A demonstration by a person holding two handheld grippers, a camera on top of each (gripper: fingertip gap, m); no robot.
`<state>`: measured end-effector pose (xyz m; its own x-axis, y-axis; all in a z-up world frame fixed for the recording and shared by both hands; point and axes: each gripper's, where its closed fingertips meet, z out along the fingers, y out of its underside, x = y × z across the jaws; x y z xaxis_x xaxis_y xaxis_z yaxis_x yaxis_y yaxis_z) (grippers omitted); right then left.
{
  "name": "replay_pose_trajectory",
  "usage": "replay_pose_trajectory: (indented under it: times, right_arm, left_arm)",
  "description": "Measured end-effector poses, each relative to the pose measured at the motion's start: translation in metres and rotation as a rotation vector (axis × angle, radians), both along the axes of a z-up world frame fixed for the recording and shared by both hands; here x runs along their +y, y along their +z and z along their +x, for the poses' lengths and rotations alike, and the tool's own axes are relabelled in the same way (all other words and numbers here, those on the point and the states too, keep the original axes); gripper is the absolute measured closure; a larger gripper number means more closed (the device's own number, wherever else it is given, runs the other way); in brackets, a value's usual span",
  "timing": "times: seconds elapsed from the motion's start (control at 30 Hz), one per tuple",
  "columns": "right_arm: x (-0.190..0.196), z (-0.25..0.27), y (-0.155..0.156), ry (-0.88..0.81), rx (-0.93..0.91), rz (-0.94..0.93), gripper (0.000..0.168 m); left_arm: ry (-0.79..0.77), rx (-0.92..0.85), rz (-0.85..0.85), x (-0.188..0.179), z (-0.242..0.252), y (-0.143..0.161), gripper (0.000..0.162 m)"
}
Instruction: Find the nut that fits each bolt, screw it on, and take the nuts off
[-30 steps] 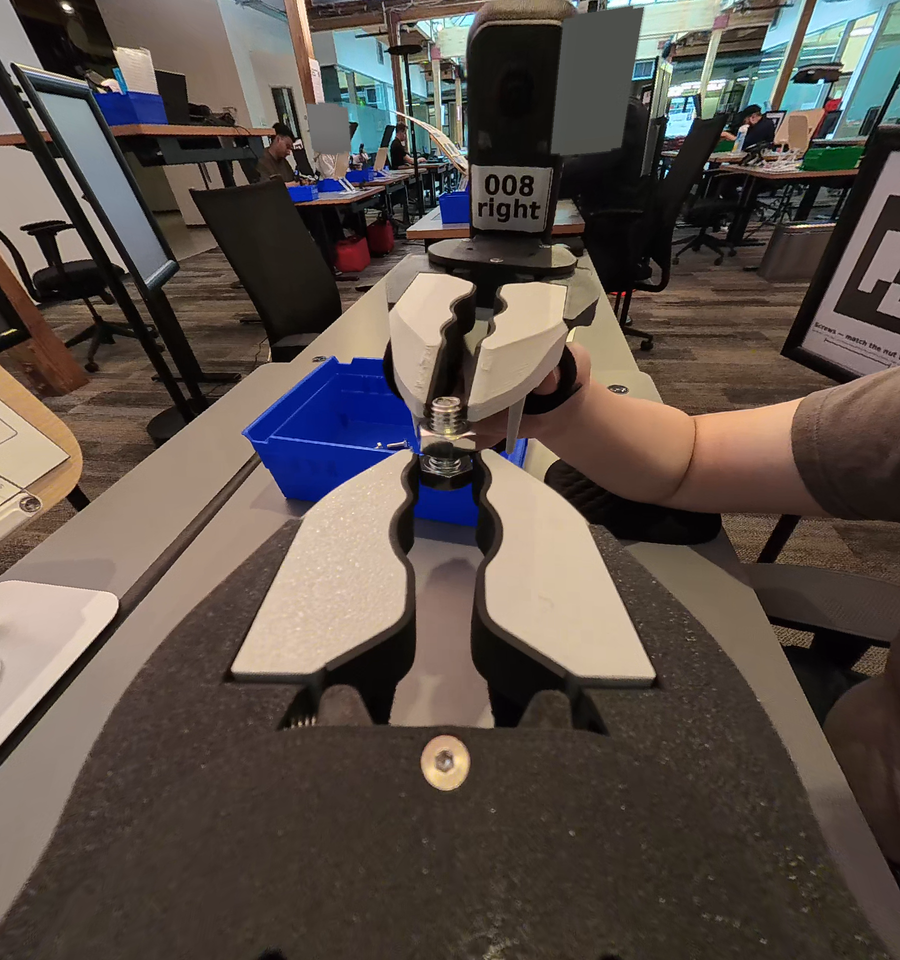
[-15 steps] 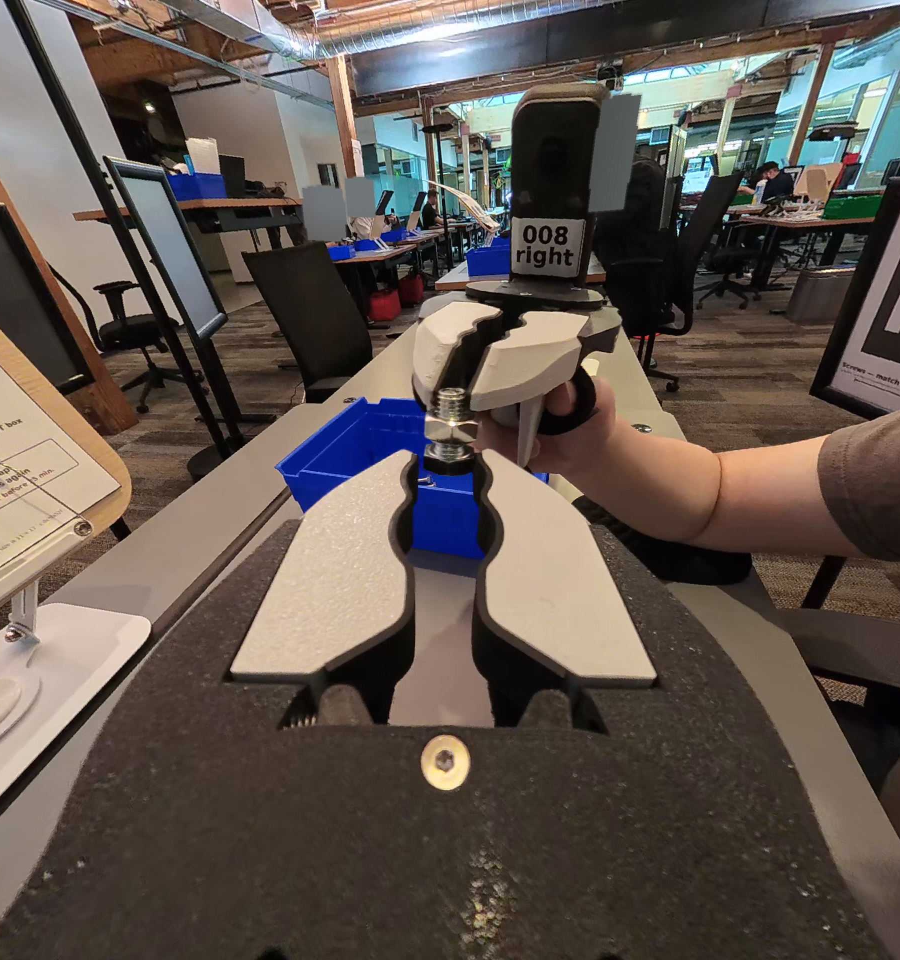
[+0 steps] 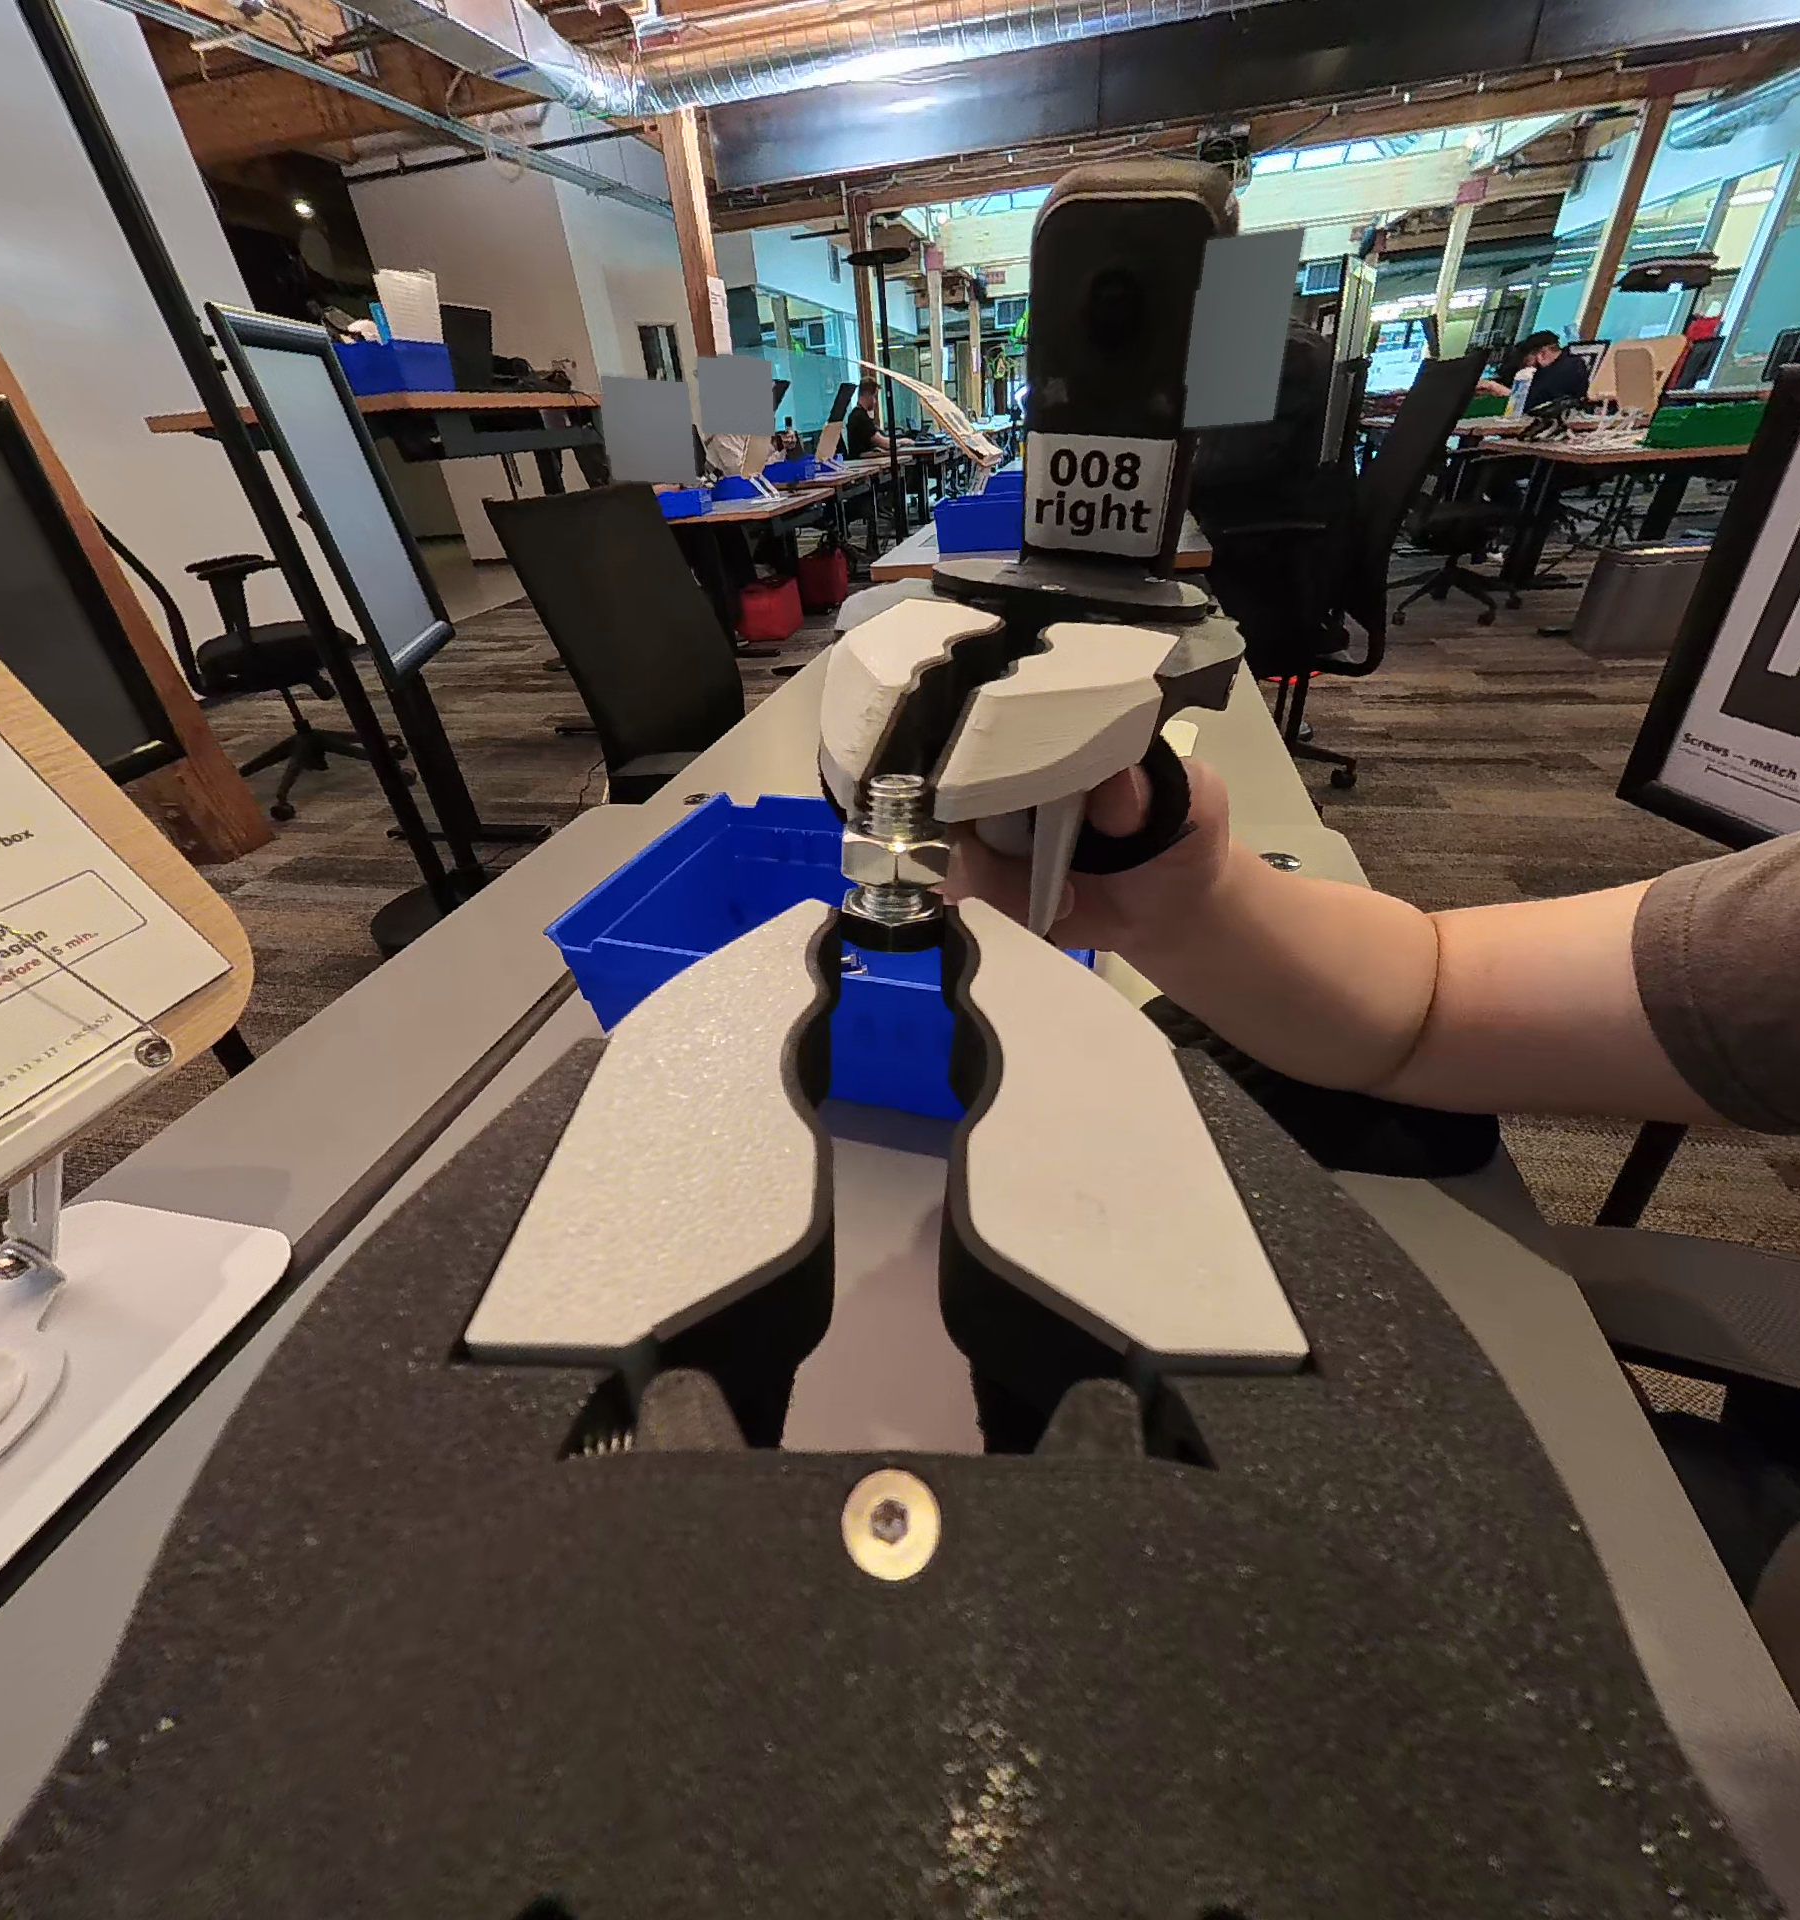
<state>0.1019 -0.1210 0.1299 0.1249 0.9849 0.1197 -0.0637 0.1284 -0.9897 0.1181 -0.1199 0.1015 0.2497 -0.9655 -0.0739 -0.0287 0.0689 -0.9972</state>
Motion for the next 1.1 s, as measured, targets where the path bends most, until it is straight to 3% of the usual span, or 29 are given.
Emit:
replay_pose_trajectory:
  times: [0.13,0.23,0.53,0.9,1.1]
  right_arm:
    - [-0.001,0.001,0.002,0.002,0.016,0.006,0.157]
    - [0.000,0.006,0.010,-0.018,0.049,0.032,0.136]
    - [-0.005,-0.003,-0.001,0.075,-0.003,-0.080,0.134]
    - [0.006,0.012,0.001,0.120,0.023,-0.139,0.138]
    - [-0.010,0.001,0.005,0.182,0.056,-0.177,0.135]
  left_arm:
    - [-0.009,-0.010,-0.012,-0.001,-0.001,0.002,0.145]
    - [-0.025,-0.024,-0.037,-0.003,-0.001,0.003,0.145]
    - [-0.117,-0.130,-0.201,-0.007,0.001,0.008,0.145]
    - [-0.166,-0.143,-0.176,-0.021,0.000,0.018,0.145]
    - [-0.160,-0.134,-0.184,-0.022,0.003,0.015,0.145]
